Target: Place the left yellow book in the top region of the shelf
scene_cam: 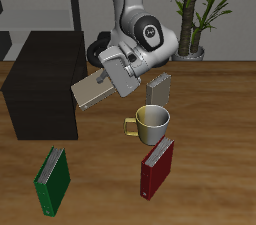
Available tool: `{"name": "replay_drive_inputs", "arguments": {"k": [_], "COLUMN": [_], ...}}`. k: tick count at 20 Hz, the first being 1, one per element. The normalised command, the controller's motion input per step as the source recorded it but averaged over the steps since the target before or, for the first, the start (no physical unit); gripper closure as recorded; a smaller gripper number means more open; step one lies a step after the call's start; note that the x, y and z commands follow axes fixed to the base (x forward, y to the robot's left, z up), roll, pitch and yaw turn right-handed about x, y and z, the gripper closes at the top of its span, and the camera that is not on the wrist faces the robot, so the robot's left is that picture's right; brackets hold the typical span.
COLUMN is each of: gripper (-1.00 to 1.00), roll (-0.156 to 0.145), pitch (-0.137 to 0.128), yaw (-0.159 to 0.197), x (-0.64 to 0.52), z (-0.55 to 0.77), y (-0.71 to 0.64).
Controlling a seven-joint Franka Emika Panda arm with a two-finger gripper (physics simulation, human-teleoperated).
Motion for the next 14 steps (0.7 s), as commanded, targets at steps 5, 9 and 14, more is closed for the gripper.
{"name": "replay_drive_inputs", "arguments": {"k": [5, 9, 14], "gripper": [1.00, 1.00, 1.00], "roll": [-0.046, -0.021, -0.086], "pitch": [0.015, -0.015, 0.026], "yaw": [0.018, 0.016, -0.013], "x": [0.09, -0.01, -0.17], "z": [-0.05, -0.05, -0.01], "y": [-0.10, -0.10, -0.37]}}
